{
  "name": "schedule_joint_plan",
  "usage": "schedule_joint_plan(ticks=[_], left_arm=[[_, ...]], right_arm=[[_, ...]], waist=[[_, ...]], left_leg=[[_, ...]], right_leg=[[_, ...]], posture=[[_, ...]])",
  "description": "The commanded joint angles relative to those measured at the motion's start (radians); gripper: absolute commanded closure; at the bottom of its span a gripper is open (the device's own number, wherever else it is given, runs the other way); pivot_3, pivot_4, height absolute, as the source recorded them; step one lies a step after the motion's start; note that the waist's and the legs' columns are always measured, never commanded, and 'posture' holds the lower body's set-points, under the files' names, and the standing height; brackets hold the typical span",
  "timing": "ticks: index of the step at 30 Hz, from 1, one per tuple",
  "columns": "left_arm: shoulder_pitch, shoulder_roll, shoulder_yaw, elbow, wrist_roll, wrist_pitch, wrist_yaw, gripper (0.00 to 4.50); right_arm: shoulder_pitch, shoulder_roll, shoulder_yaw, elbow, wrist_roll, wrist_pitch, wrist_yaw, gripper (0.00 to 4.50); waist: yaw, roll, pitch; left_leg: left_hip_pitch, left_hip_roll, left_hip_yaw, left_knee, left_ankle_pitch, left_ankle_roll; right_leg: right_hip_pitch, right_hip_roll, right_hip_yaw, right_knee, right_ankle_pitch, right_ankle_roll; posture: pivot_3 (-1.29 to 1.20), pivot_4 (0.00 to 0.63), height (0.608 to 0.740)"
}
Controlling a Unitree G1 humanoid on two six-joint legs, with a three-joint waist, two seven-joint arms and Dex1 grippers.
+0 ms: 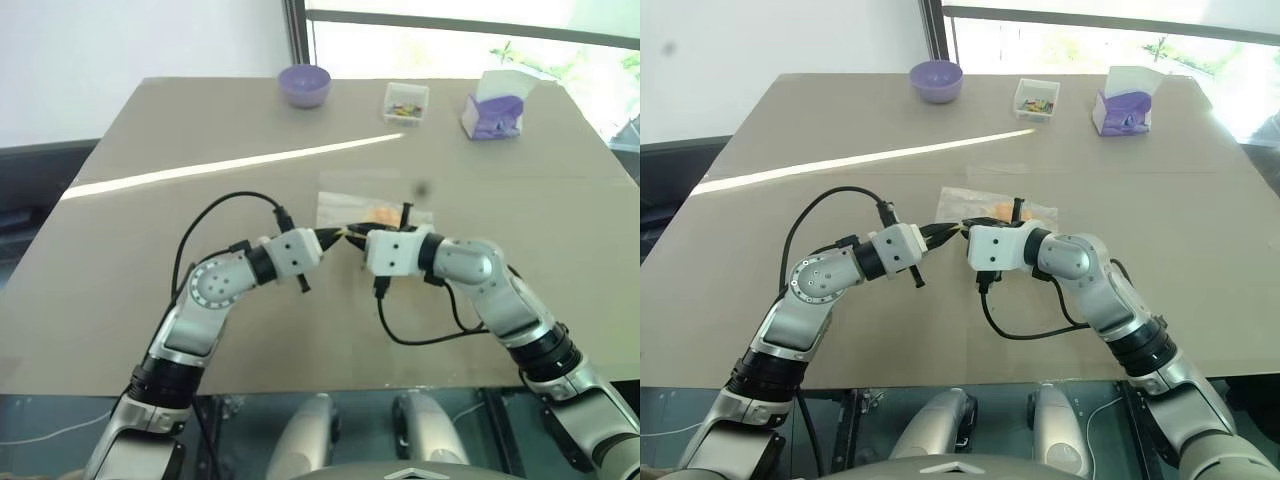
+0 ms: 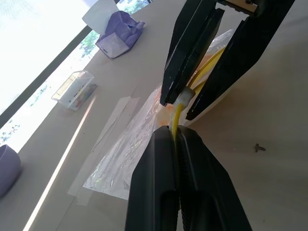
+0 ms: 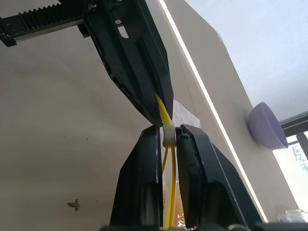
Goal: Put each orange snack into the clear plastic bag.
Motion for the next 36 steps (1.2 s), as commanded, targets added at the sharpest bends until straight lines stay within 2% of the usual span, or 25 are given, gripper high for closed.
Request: schedule_joint_plan(ticks=[1,2,4,16,27,36], left_arm=[[-0.011,0.002,0.013,-0.025,-0.013,-0.008,0.003,4.50],[-0.011,0.002,0.013,-0.025,-0.013,-0.008,0.003,4.50],[-0.011,0.003,0.013,-0.025,-0.012,-0.009,0.003,4.50],[-0.019,0.010,0.019,0.003,0.004,-0.009,0.012,4.50],[-0.034,0.044,0.054,0.102,0.007,-0.045,0.034,4.50],[-0.041,0.055,0.063,0.124,-0.002,-0.045,0.043,4.50]], right_arm=[[-0.011,-0.001,-0.020,-0.028,0.003,-0.012,-0.001,3.92],[-0.011,-0.001,-0.021,-0.028,0.003,-0.011,-0.001,3.92],[-0.011,-0.002,-0.022,-0.030,0.003,-0.010,-0.001,4.48],[-0.009,-0.013,-0.039,-0.029,0.006,-0.007,-0.003,4.48],[0.032,-0.141,-0.098,0.036,-0.014,-0.035,-0.027,4.48],[0.068,-0.200,-0.117,0.047,-0.018,-0.037,-0.056,4.48]], waist=[[0.000,0.000,0.000],[0.000,0.000,0.000],[0.000,0.000,0.000],[0.000,0.000,0.000],[0.000,0.000,0.000],[0.001,0.000,0.000]], left_leg=[[0.000,0.000,0.000,0.000,0.000,0.000],[0.000,0.000,0.000,0.000,0.000,0.000],[0.000,0.000,0.000,0.000,0.000,0.000],[0.000,0.000,0.000,0.000,0.000,0.000],[0.000,0.000,0.000,0.000,0.000,0.000],[0.000,0.000,0.000,0.000,0.000,0.000]], right_leg=[[0.000,0.000,0.000,0.000,0.000,0.000],[0.000,0.000,0.000,0.000,0.000,0.000],[0.000,0.000,0.000,0.000,0.000,0.000],[0.000,0.000,0.000,0.000,0.000,0.000],[0.000,0.000,0.000,0.000,0.000,0.000],[0.000,0.000,0.000,0.000,0.000,0.000]], posture=[[0.00,0.150,0.740],[0.00,0.150,0.740],[0.00,0.150,0.740],[0.00,0.150,0.740],[0.00,0.150,0.740],[0.00,0.150,0.740]])
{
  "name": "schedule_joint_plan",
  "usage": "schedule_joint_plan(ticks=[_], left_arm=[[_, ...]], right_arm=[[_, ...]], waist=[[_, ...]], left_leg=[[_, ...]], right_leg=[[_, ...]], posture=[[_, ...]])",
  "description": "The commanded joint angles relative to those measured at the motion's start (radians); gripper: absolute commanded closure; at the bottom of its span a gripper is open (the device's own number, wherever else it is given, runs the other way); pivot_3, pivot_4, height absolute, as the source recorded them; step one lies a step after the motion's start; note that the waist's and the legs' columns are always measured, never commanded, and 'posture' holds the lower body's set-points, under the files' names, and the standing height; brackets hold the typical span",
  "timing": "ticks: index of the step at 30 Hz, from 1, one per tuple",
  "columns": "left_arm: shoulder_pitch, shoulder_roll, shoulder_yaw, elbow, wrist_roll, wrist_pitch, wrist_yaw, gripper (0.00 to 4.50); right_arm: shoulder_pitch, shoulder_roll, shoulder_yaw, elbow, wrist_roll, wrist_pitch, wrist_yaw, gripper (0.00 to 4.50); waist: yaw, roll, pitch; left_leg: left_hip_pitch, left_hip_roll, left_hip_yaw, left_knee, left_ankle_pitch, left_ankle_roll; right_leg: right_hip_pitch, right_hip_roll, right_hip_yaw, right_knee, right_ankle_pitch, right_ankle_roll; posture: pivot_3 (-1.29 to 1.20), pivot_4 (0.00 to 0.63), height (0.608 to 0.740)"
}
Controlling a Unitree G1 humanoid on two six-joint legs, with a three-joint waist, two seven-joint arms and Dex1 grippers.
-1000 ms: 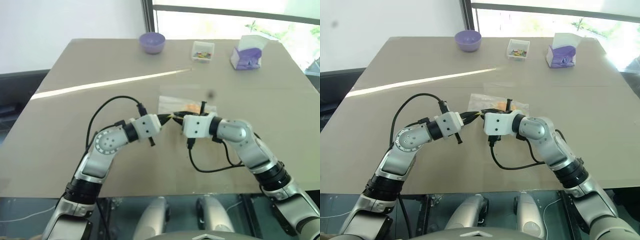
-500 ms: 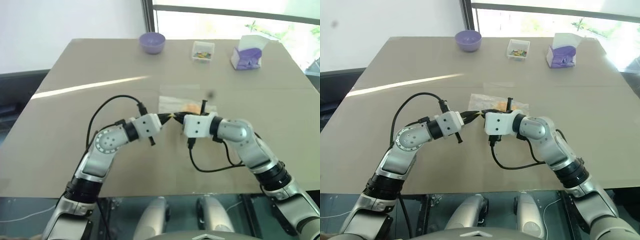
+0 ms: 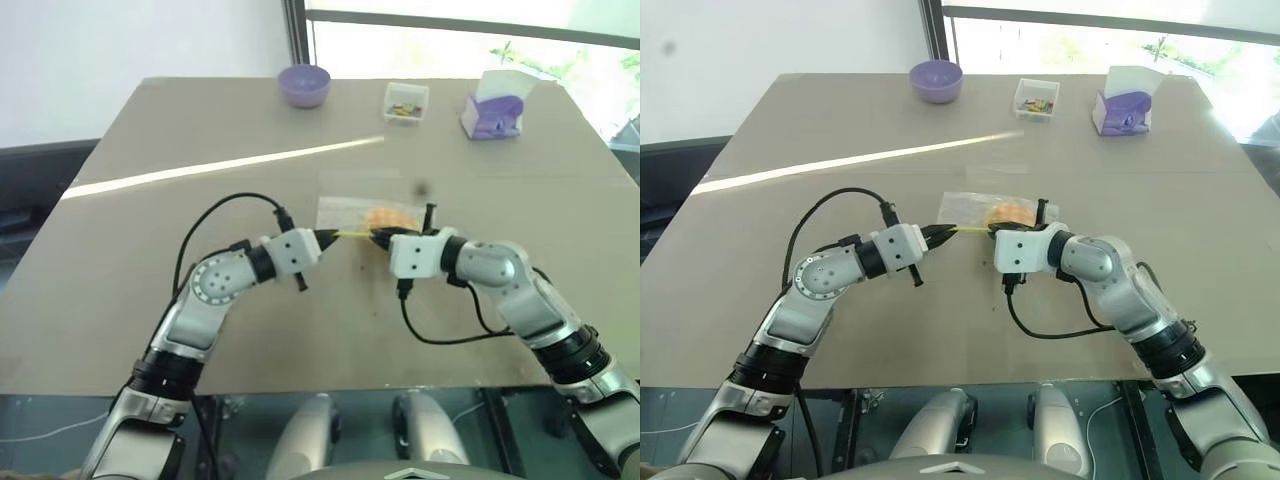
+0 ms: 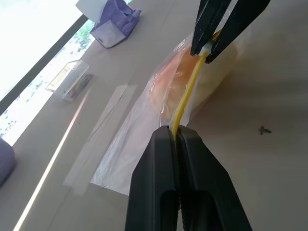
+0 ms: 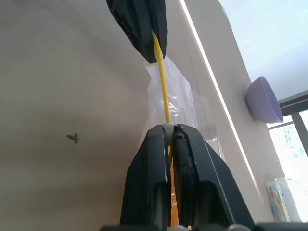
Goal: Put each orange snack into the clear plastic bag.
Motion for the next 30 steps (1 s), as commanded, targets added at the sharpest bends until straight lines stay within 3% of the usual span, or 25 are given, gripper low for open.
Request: schedule_joint_plan(ticks=[1,11,27,30], left_arm=[[-0.011,0.039,0.084,0.026,-0.006,0.004,0.035,4.50],[-0.024,0.060,0.096,0.069,-0.021,-0.015,0.037,4.50],[-0.026,0.065,0.100,0.086,-0.020,-0.032,0.052,4.50],[-0.026,0.065,0.098,0.086,-0.020,-0.034,0.054,4.50]], right_arm=[[0.027,-0.067,-0.100,0.029,-0.023,0.011,-0.029,4.48],[0.073,-0.208,-0.182,0.136,-0.030,-0.037,-0.082,4.48],[0.073,-0.247,-0.176,0.210,0.005,-0.058,-0.079,4.48],[0.085,-0.244,-0.179,0.195,0.019,-0.050,-0.069,3.34]], waist=[[0.000,0.000,0.000],[-0.002,0.000,0.000],[0.000,0.000,0.000],[0.001,0.000,0.000]], left_leg=[[0.000,0.000,0.000,0.000,0.000,0.000],[0.000,0.000,0.001,0.000,0.000,0.000],[0.000,0.000,0.001,0.000,0.000,0.000],[0.000,0.000,0.001,0.000,0.000,0.000]], right_leg=[[0.000,0.000,0.000,0.000,0.000,0.000],[0.000,0.000,0.000,0.000,0.000,0.000],[0.000,0.000,0.001,0.000,0.000,0.000],[0.000,0.000,0.001,0.000,0.000,0.000]], posture=[[0.00,0.150,0.740],[0.00,0.150,0.740],[0.00,0.150,0.740],[0.00,0.150,0.740]])
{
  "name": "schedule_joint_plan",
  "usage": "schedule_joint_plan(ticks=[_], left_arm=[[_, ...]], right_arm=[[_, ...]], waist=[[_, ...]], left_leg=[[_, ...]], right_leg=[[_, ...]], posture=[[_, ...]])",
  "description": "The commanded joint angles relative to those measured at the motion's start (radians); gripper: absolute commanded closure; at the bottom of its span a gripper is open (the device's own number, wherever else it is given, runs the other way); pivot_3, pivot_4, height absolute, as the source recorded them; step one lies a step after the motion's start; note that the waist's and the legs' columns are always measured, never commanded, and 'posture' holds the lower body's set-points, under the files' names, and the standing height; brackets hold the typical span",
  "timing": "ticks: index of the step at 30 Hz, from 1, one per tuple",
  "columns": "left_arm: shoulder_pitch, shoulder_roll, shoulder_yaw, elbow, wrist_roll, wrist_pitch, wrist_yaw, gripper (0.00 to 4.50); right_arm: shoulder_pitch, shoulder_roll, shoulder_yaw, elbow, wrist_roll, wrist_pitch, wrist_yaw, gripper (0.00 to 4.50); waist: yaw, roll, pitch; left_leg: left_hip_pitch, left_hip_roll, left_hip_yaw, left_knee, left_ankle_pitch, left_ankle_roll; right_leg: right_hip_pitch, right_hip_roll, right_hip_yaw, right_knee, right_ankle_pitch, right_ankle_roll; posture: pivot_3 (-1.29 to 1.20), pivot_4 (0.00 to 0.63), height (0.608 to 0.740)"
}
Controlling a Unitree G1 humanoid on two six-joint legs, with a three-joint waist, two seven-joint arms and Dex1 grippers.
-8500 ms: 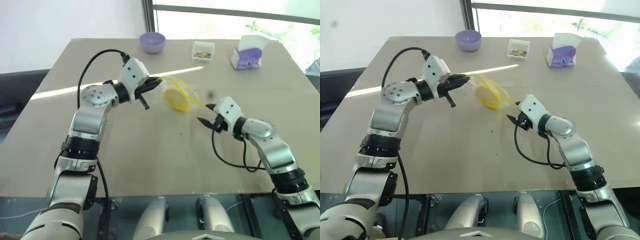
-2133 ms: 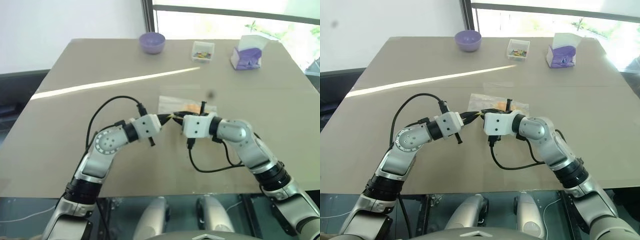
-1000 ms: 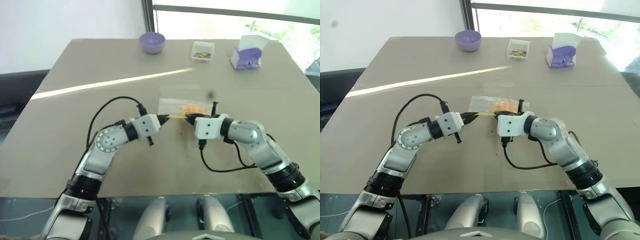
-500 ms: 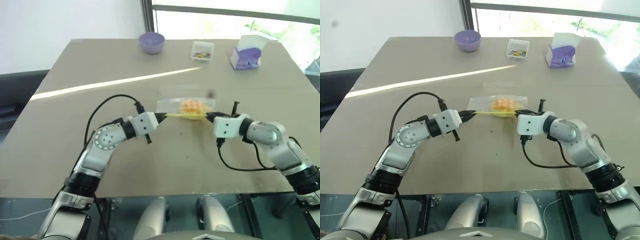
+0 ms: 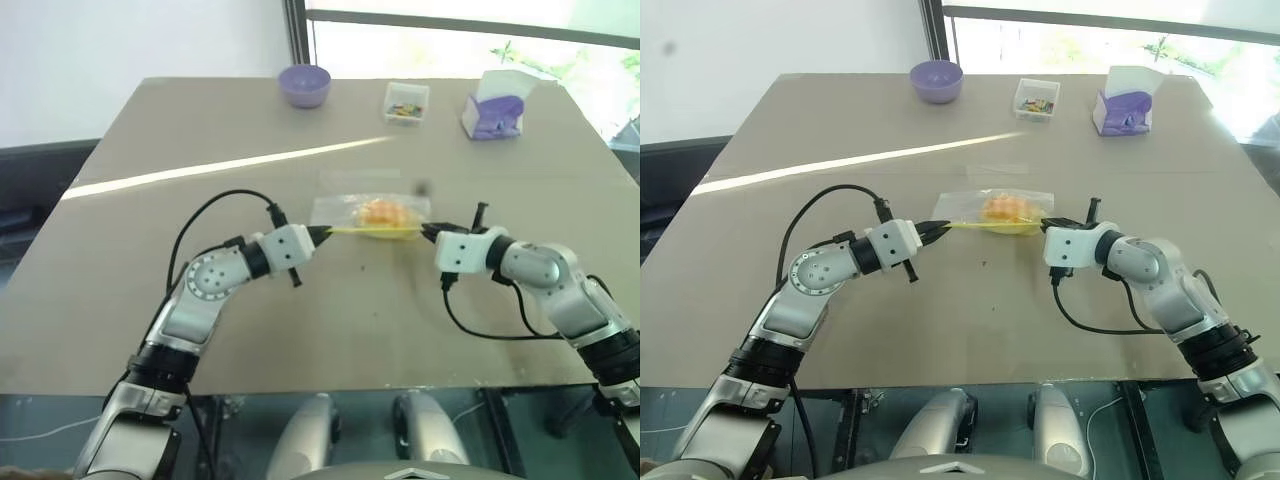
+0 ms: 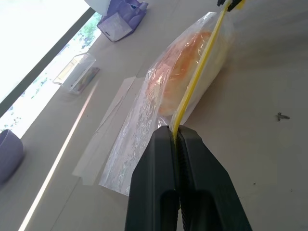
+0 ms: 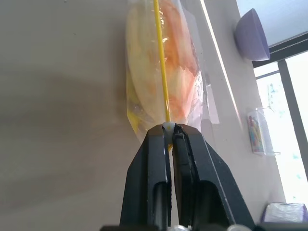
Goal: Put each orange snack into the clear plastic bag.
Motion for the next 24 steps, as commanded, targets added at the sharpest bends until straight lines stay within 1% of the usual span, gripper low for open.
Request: schedule_joint_plan(ticks=[1,2,3,4,7,12,15,18,24], left_arm=[[-0.001,0.033,0.074,0.003,-0.005,0.003,0.027,4.50],[-0.001,0.032,0.074,0.002,-0.006,0.004,0.027,4.50],[-0.001,0.030,0.074,0.000,-0.007,0.004,0.025,4.50],[-0.001,0.029,0.075,-0.003,-0.007,0.005,0.023,4.50],[-0.001,0.024,0.076,-0.007,-0.006,0.005,0.020,4.50],[-0.001,0.020,0.072,-0.015,-0.007,0.008,0.020,4.50],[0.001,0.016,0.070,-0.027,-0.009,0.018,0.020,4.50],[0.002,0.009,0.069,-0.045,-0.016,0.036,0.018,4.50],[0.009,0.003,0.067,-0.071,-0.019,0.059,0.012,4.50]], right_arm=[[0.020,-0.035,-0.082,0.027,-0.004,0.031,-0.010,2.92],[0.025,-0.030,-0.087,0.024,-0.004,0.028,-0.017,2.42],[0.030,-0.023,-0.092,0.020,-0.008,0.027,-0.026,2.26],[0.034,-0.016,-0.095,0.017,-0.008,0.029,-0.025,1.73],[0.046,0.000,-0.092,-0.010,0.001,0.023,-0.002,1.73],[0.080,0.049,-0.101,-0.161,0.117,0.091,0.096,1.73],[0.088,0.079,-0.089,-0.241,0.152,0.144,0.137,1.73],[0.097,0.128,-0.048,-0.306,0.136,0.209,0.135,1.73],[0.100,0.202,0.005,-0.315,0.075,0.276,0.096,1.73]], waist=[[0.003,0.000,0.000],[0.002,0.000,0.000],[0.000,0.000,0.000],[-0.002,0.000,0.000],[-0.003,0.000,0.000],[-0.001,0.000,0.000],[-0.001,0.000,0.000],[0.001,0.000,0.000],[0.000,0.000,0.000]], left_leg=[[0.000,0.000,0.000,0.000,0.000,0.000],[0.000,0.000,0.000,0.000,0.000,0.001],[0.000,0.000,0.000,0.000,0.000,0.001],[0.000,0.000,0.000,0.000,0.000,0.000],[0.000,0.000,0.001,0.000,0.000,0.000],[0.000,0.000,0.000,0.000,0.000,0.000],[0.000,0.001,0.000,0.000,-0.001,0.002],[0.000,0.000,0.000,0.000,-0.001,0.002],[0.000,0.000,0.000,0.000,0.000,0.000]], right_leg=[[0.000,0.000,0.000,0.000,0.000,0.000],[0.000,0.000,0.000,0.000,0.000,0.000],[0.000,0.000,0.000,0.000,0.000,0.000],[0.000,0.000,0.000,0.000,0.000,0.000],[0.000,0.000,0.001,0.000,0.000,0.000],[0.000,0.000,0.000,0.000,0.000,0.000],[0.000,0.000,0.000,0.000,0.000,0.000],[0.000,0.000,0.000,0.000,0.000,0.000],[0.000,0.000,0.000,0.000,0.000,0.000]], posture=[[0.00,0.150,0.740],[0.00,0.150,0.740],[0.00,0.150,0.740],[0.00,0.150,0.740],[0.00,0.150,0.740],[0.00,0.150,0.740],[0.00,0.150,0.740],[0.00,0.150,0.740],[0.00,0.150,0.740]])
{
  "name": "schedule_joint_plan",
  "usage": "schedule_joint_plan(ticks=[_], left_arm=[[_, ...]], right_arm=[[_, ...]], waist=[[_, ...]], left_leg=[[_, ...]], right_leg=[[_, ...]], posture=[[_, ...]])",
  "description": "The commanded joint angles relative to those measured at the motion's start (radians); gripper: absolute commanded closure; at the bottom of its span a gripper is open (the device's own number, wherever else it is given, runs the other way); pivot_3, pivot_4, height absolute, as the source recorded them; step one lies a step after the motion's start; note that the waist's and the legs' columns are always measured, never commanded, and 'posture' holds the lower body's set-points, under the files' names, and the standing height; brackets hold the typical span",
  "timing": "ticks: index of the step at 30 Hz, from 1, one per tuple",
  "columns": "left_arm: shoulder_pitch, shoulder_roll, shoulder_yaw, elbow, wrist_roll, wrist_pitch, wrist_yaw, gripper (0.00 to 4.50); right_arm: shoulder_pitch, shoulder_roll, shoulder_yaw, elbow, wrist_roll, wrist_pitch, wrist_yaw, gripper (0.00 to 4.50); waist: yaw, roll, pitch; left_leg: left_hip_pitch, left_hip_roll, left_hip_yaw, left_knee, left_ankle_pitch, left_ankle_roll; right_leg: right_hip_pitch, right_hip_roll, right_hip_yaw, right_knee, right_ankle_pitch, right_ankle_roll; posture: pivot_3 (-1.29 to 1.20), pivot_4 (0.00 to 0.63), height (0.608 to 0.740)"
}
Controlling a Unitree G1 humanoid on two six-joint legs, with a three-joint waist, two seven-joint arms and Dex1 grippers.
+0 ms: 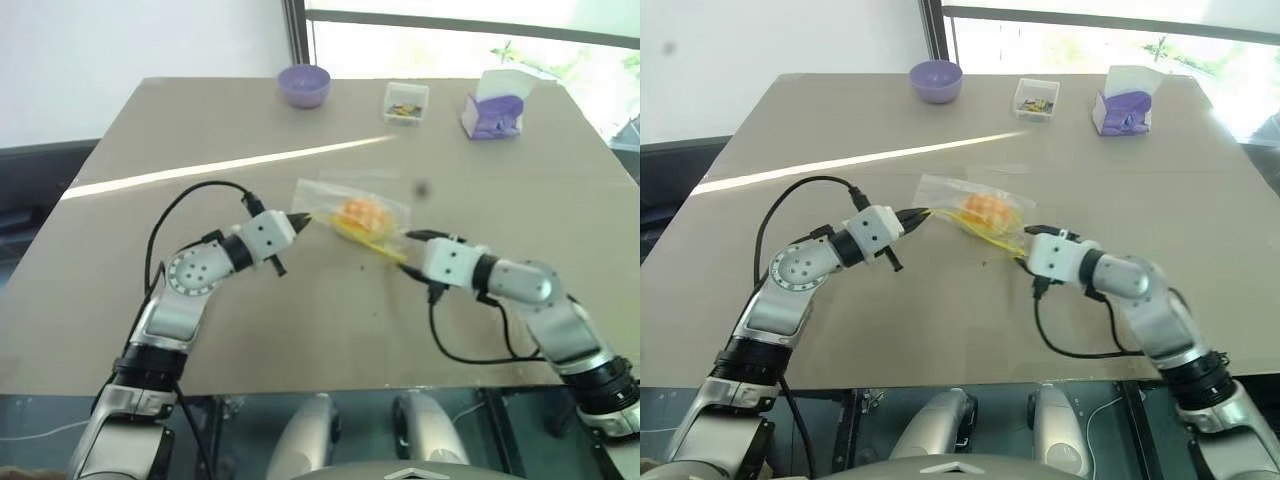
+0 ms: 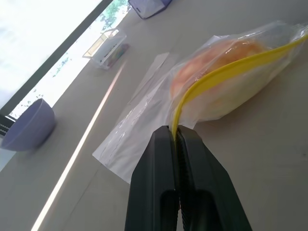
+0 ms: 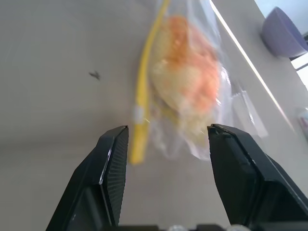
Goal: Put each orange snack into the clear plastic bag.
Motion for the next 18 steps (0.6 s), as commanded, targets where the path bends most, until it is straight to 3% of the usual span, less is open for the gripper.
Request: schedule_joint_plan(ticks=[1,11,17,18], left_arm=[[0.003,-0.002,0.012,-0.052,-0.015,0.009,-0.005,4.50],[0.001,-0.006,0.014,-0.069,-0.015,0.026,-0.013,4.50],[0.003,-0.007,0.015,-0.077,-0.015,0.033,-0.013,4.50],[0.004,-0.007,0.015,-0.078,-0.016,0.034,-0.013,4.50]], right_arm=[[0.002,0.029,0.015,-0.038,-0.026,0.035,-0.022,1.73],[-0.013,0.090,0.026,0.061,-0.089,0.035,-0.103,1.73],[-0.026,0.119,0.038,0.123,-0.111,0.009,-0.129,4.46],[-0.029,0.125,0.036,0.128,-0.111,0.008,-0.133,4.46]], waist=[[0.001,0.000,0.000],[0.000,0.000,0.000],[-0.001,0.000,0.000],[-0.001,0.000,0.000]], left_leg=[[0.000,0.000,0.000,0.000,0.000,0.000],[0.000,0.000,0.000,0.000,0.000,0.000],[0.000,0.000,0.000,0.000,0.000,0.000],[0.000,0.000,0.000,0.000,0.000,0.000]], right_leg=[[0.000,0.000,0.000,0.000,0.000,0.000],[0.000,0.000,0.000,0.000,0.000,0.000],[0.000,0.000,0.000,0.000,0.000,0.000],[0.000,0.000,0.000,0.000,0.000,0.000]], posture=[[0.00,0.150,0.740],[0.00,0.150,0.740],[0.00,0.150,0.740],[0.00,0.150,0.740]])
